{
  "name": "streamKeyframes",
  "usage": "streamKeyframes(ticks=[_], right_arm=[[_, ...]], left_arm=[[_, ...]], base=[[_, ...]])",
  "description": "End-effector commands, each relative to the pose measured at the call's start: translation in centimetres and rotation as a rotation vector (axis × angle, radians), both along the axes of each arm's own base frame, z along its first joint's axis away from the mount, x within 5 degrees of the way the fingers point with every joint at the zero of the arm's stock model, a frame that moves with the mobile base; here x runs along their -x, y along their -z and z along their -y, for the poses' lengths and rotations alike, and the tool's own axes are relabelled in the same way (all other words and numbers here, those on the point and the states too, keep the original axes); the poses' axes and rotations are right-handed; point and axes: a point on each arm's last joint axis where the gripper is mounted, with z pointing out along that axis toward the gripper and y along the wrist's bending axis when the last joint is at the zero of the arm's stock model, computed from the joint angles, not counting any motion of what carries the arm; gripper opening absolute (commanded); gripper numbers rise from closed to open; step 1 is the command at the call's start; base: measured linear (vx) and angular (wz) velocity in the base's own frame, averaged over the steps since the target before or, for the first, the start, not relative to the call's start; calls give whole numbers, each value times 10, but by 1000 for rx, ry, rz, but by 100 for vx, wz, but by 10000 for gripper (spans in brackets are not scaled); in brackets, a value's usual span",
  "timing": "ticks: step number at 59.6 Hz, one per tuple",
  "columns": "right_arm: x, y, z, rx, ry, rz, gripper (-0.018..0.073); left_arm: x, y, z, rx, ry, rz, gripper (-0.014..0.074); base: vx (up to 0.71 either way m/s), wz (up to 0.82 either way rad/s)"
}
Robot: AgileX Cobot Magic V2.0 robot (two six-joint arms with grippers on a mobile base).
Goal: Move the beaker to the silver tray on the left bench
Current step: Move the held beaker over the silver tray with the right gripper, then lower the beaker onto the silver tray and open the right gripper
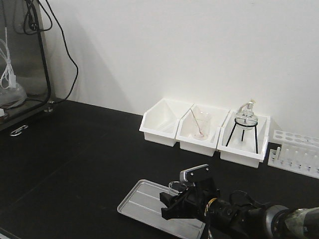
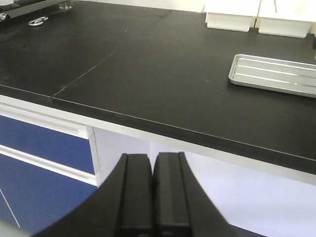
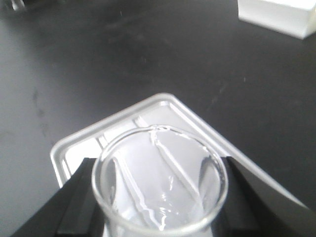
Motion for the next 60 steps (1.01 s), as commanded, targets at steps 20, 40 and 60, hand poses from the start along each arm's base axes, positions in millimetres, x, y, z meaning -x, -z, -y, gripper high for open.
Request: streamKeyframes(ticks=[20, 40, 60], right_arm=[[-8, -12, -1, -19, -13, 92, -8], [-8, -6, -1, -8, -10, 73, 16], [-8, -6, -1, -13, -7, 67, 210]], left_arm=[[-2, -2, -1, 10, -9, 71, 1], [-2, -2, -1, 10, -9, 71, 1], [-2, -2, -1, 10, -9, 71, 1]], base=[[0, 0], [0, 0], [0, 0]])
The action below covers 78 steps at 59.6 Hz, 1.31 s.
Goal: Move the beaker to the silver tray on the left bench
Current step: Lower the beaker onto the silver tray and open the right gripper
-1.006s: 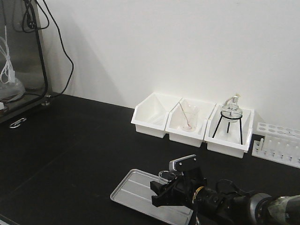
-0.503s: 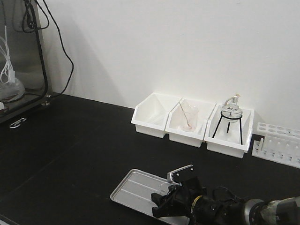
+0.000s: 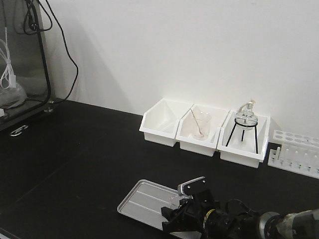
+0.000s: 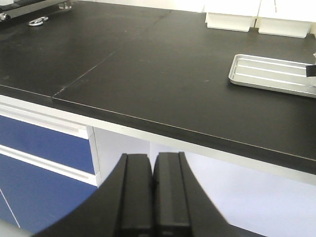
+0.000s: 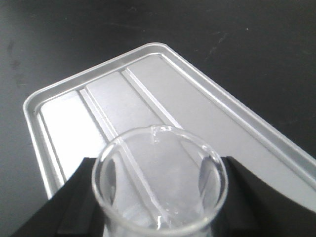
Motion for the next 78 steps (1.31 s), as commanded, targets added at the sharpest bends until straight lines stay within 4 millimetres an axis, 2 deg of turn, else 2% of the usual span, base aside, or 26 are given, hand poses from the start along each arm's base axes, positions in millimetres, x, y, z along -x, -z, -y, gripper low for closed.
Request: streamKeyframes(ticks=[1, 9, 29, 49, 63, 78], right_arm=[[-9, -38, -2, -83, -1, 128, 221], [-9, -38, -2, -79, 1, 124, 311], [-8, -36, -1, -94, 19, 93, 401], [-8, -36, -1, -98, 22, 86, 558], [-8, -39, -2, -114, 15, 104, 577], [-8, -51, -2, -128, 15, 128, 577]], left_arm=[[-2, -2, -1, 10, -9, 71, 1], [-2, -2, -1, 10, -9, 71, 1], [-2, -2, -1, 10, -9, 71, 1], [-2, -2, -1, 10, -9, 71, 1], [-2, -2, -1, 10, -9, 71, 1], [-2, -2, -1, 10, -9, 71, 1]], base=[[0, 0], [0, 0], [0, 0], [0, 0], [0, 0], [0, 0]])
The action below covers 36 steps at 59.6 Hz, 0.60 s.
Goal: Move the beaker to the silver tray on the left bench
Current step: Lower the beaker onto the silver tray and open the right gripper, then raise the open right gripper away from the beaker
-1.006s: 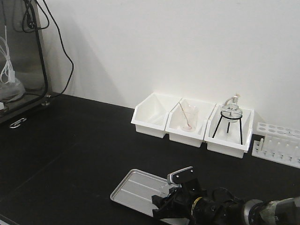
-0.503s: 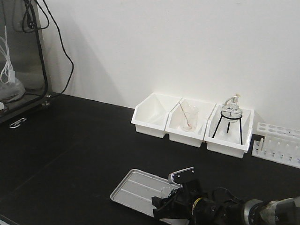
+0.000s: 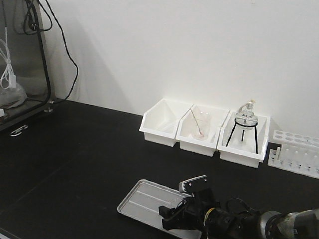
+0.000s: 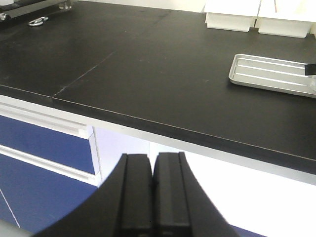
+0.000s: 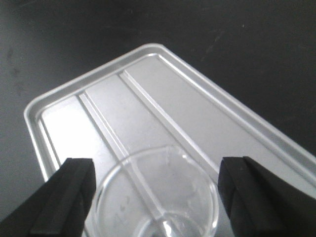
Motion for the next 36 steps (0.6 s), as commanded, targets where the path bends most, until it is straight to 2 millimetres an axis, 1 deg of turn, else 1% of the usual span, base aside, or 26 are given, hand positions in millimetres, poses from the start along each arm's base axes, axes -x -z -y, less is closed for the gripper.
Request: streamKeyframes(ticks=[1, 14, 23, 31, 36], right_arm=[[-8, -47, -2, -92, -5, 147, 577], [-7, -55, -2, -97, -8, 166, 577], [-6, -67, -2, -104, -12, 193, 577], [-3, -84, -1, -115, -12, 229, 577], [0, -101, 0, -125, -15, 265, 577]], left_arm=[[-2, -2, -1, 10, -9, 71, 1], [-2, -2, -1, 10, -9, 71, 1], [-2, -2, -1, 10, -9, 71, 1], [-2, -2, -1, 10, -9, 71, 1], [-2, -2, -1, 10, -9, 71, 1]], base=[[0, 0], [0, 0], [0, 0], [0, 0], [0, 0]])
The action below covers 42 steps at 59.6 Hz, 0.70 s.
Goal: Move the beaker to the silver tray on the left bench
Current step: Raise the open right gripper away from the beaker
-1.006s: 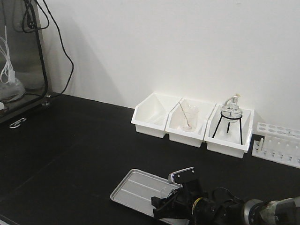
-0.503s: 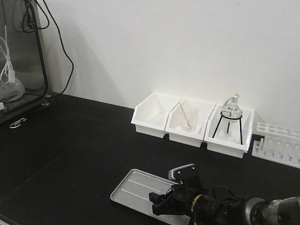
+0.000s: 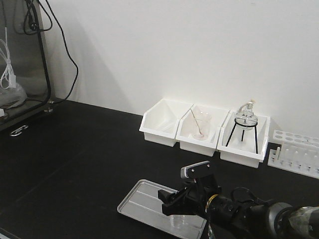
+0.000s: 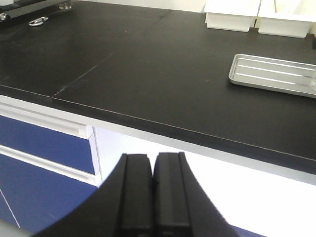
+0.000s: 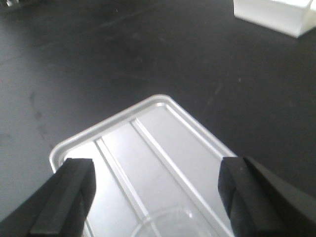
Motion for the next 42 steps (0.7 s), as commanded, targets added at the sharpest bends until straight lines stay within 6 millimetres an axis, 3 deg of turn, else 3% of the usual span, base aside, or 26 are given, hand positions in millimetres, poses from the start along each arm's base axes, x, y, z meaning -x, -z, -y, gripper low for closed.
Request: streamKeyframes(ticks=[1, 14, 22, 31, 42], right_arm=[[0, -61, 0, -90, -17, 179, 577], [27, -122, 7, -78, -47, 205, 575], [72, -153, 18, -155, -72, 188, 571], [134, -170, 35, -128, -140, 247, 558], [190, -190, 59, -119, -98, 338, 555]], left_arm=[[-2, -2, -1, 10, -9, 71, 1], [-2, -2, -1, 10, -9, 71, 1], [-2, -2, -1, 10, -9, 71, 1], [-2, -2, -1, 10, -9, 71, 1], [-2, -2, -1, 10, -9, 71, 1]], base=[[0, 0], [0, 0], [0, 0], [0, 0], [0, 0]])
